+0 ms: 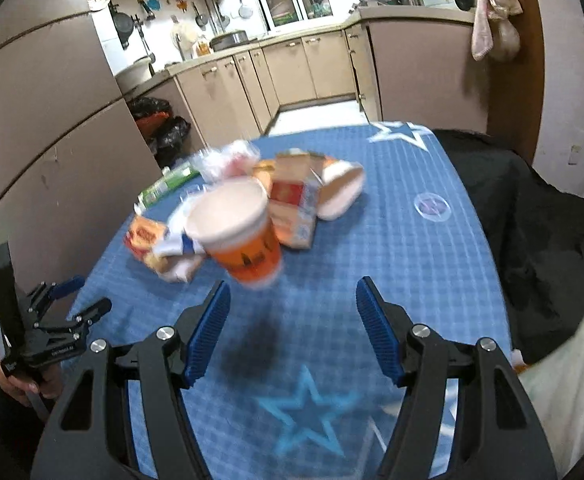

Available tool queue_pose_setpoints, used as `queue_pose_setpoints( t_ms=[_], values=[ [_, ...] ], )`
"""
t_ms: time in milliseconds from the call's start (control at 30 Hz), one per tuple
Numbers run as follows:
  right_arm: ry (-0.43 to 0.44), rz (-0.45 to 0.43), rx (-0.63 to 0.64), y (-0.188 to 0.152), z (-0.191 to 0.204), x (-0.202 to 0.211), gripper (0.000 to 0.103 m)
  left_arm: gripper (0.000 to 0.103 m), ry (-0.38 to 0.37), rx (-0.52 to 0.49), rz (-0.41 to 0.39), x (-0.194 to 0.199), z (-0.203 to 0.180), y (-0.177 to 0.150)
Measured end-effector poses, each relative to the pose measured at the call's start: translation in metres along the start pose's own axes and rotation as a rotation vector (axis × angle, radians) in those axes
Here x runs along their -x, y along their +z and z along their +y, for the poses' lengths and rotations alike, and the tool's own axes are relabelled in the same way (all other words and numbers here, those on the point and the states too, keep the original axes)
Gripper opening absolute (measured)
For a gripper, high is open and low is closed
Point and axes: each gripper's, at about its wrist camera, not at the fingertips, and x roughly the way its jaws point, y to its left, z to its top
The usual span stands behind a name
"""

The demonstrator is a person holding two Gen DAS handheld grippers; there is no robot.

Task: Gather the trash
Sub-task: 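Move both grippers back over the table toward the orange cup, then grasp the orange paper cup with the right gripper while the left grasps the green tube box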

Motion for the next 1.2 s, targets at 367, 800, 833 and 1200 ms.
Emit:
queue_pose_setpoints(
  t_ms=[367,800,833,1200],
  values=[
    [-0.032,0.034,0.024,0.045,0.025,-0.06,0.057,0.086,0.032,0.024,-0.038,-0.029,0.079,0.04],
    [-0.01,0.122,0.034,0.038,0.035,-0.091,0.049,0.086,-0.118,-0.195,0.097,-0.194,0.101,0.139],
    [-0.004,0.126,0.035,0.038,0.036,-0.092,0.049,0.086,-0.116,-0.216,0.111,-0.208,0.102,0.144],
    [0.025,0.171,0.027,0.031,0.038,-0.104,0.034,0.061,-0.271,-0.19,0.109,-0.232,0.11,0.146]
  ],
)
